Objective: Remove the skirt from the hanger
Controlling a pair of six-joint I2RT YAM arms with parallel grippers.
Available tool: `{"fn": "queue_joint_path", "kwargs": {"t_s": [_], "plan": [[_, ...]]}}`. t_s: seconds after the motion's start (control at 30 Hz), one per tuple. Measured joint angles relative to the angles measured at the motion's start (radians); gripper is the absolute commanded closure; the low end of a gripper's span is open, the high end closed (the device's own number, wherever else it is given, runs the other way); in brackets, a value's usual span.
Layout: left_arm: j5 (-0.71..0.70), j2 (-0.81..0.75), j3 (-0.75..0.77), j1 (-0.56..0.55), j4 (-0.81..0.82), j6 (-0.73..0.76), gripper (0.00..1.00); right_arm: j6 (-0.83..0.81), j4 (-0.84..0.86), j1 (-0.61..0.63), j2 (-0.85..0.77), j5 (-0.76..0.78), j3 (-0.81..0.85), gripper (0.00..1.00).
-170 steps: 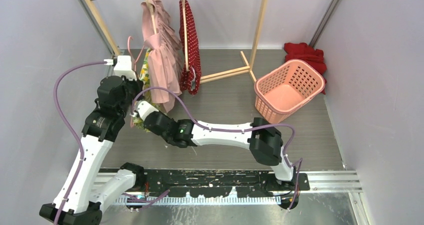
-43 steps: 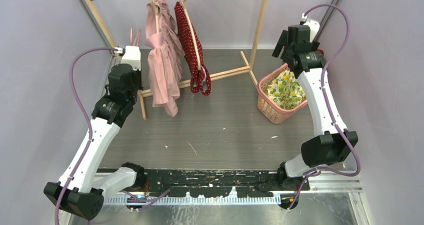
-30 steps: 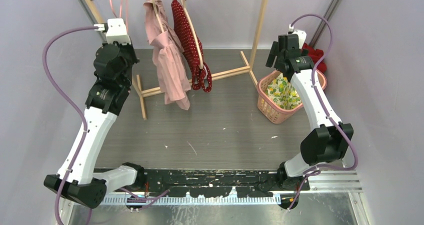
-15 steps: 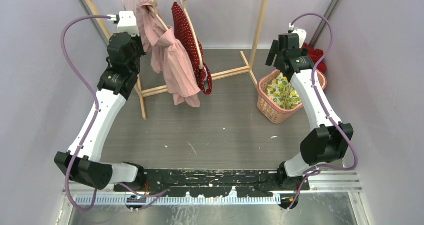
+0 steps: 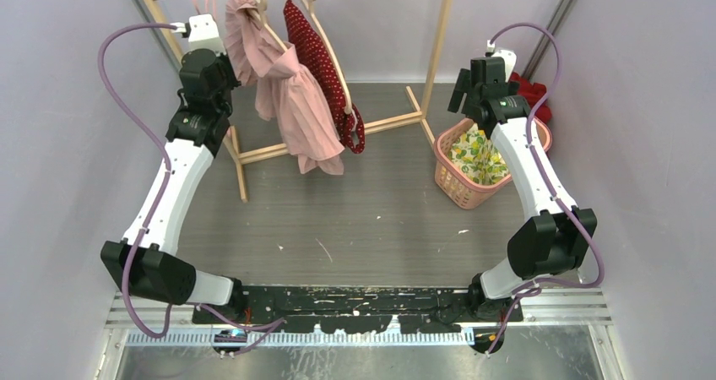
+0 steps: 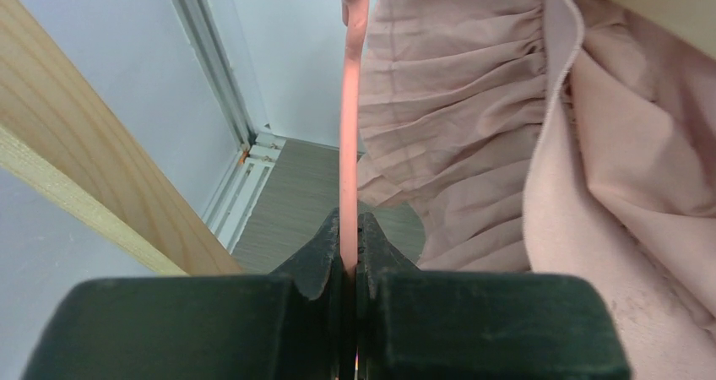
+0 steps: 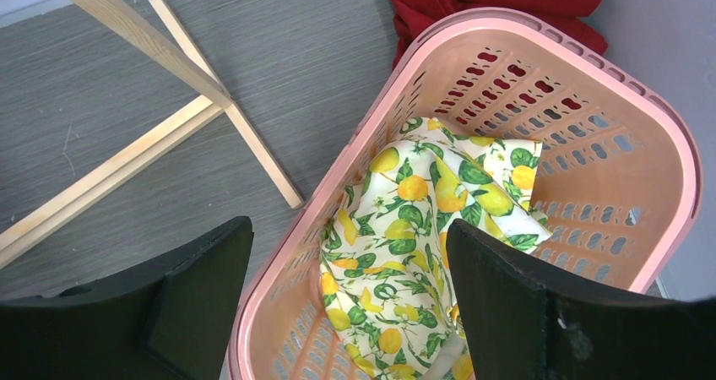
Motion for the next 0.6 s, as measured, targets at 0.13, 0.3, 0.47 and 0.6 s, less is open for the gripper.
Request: {"fn": "queue_joint_path", "kwargs": {"t_s": [0.13,0.3,0.47,0.6], "plan": [[0.003,0.011,0.0,0.021,0.002,-0.03,1.0,-0.002,0.0,0.0,0.0,-0.009,0.0,0.11],[0.012,0.019,0.0,0.039,0.015,-0.058,1.0,-0.002,0.0,0.0,0.0,-0.017,0.0,0.11],[0.024,0.024,-0.001,0.051,0.026,-0.085,1.0,-0.002,0.0,0.0,0.0,-0.021,-0.005,0.11],[0.029,0.022,-0.017,0.066,0.044,-0.106,1.0,-0.002,0.001,0.0,0.0,-0.023,-0.011,0.11]]}}
